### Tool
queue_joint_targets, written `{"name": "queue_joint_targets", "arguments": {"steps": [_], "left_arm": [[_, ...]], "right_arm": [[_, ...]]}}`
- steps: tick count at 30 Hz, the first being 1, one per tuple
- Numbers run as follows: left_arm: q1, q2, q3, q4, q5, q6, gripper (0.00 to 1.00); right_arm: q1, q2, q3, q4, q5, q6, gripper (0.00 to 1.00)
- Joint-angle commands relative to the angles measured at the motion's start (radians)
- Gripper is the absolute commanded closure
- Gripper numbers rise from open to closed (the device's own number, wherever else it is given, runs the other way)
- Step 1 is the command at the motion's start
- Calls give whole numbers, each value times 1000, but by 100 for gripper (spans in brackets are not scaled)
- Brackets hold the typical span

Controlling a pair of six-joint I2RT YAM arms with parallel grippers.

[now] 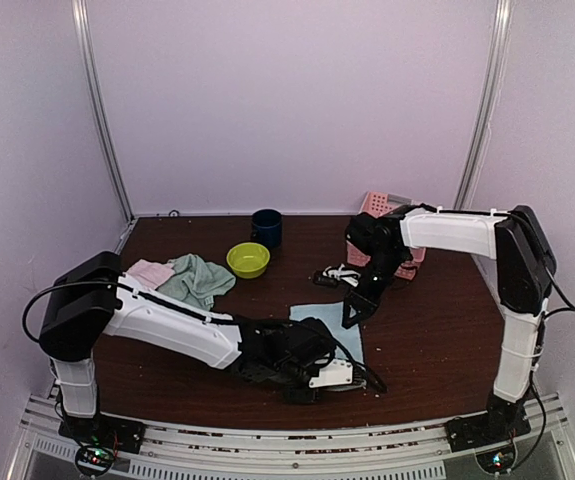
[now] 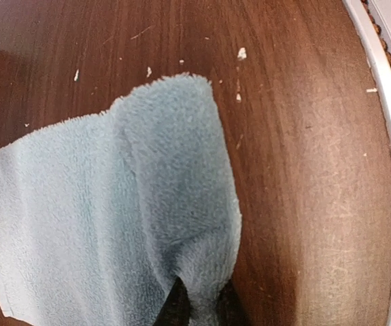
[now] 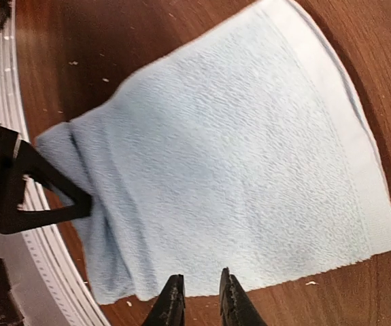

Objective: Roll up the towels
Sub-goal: Roll the towel at the center of the board.

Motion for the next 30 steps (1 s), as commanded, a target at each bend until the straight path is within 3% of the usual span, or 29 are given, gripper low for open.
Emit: {"name": "queue_joint_targets", "arguments": {"steps": [1, 9, 16, 21, 26, 30], "left_arm": [[8, -25, -2, -81, 110, -75, 89], [58, -38, 7, -89, 242, -133, 89], [210, 50, 80, -129, 664, -256, 89], [271, 125, 136, -147, 824, -306, 89], [323, 199, 137, -118, 960, -366, 88], [358, 240, 107, -71, 1048, -410, 88]], "right_arm": [[25, 45, -39, 65, 176, 45, 81], [85, 150, 5, 129, 230, 85, 81], [12, 119, 230, 19, 76, 59, 78], [-69, -52, 295, 10, 2, 54, 73], [-118, -309, 219, 112, -42, 89, 72], [-115, -550, 82, 162, -276, 13, 65]]}}
